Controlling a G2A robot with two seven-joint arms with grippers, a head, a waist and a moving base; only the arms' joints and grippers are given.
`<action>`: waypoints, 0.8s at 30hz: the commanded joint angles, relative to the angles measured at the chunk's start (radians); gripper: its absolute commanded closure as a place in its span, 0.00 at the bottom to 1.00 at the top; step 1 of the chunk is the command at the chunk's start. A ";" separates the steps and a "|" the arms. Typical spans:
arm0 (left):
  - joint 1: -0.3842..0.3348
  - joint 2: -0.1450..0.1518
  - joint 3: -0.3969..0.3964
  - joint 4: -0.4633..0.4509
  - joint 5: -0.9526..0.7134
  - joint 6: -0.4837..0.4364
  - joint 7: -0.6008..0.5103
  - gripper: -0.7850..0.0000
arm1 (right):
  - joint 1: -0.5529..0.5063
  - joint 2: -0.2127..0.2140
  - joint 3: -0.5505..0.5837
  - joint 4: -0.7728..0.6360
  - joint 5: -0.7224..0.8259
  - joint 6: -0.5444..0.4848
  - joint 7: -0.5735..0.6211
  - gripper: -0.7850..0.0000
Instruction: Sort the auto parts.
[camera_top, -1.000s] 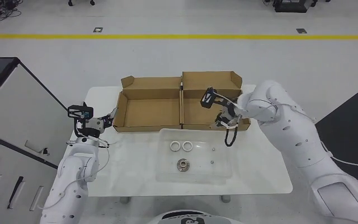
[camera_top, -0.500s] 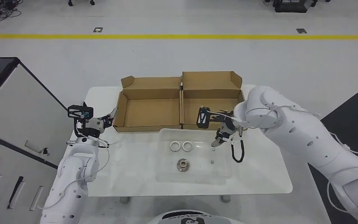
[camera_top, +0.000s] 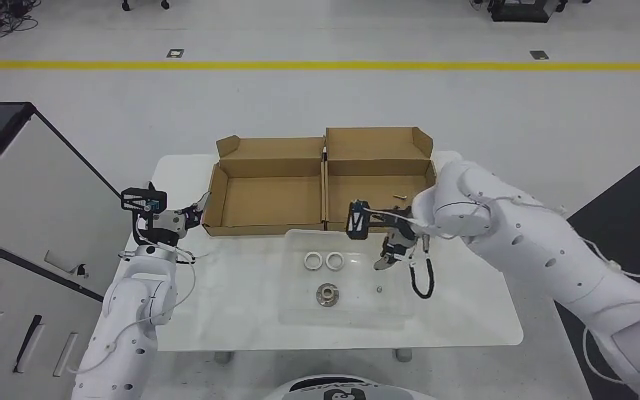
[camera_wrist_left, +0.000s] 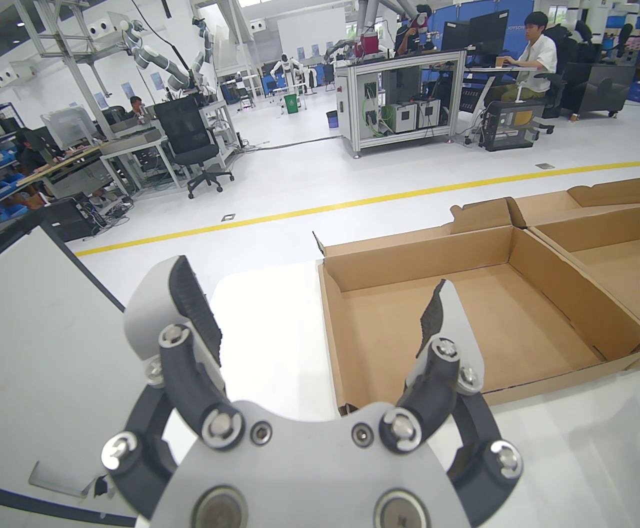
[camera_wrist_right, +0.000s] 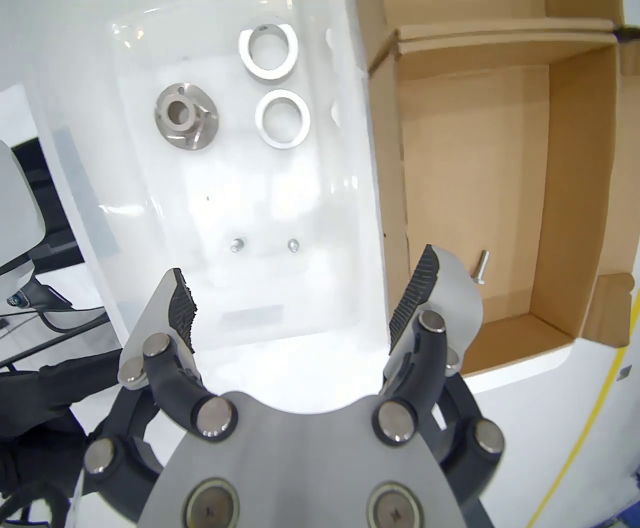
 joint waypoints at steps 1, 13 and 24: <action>0.000 0.000 0.000 0.000 0.000 0.000 0.000 0.00 | 0.007 -0.002 -0.031 -0.035 -0.013 0.021 0.021 0.00; 0.000 0.000 0.000 0.000 0.000 0.000 0.000 0.00 | 0.148 -0.021 -0.263 -0.052 0.020 0.098 0.098 0.00; 0.000 0.000 0.000 0.000 0.000 0.000 0.000 0.00 | 0.200 -0.060 -0.370 0.078 0.067 0.047 0.047 0.00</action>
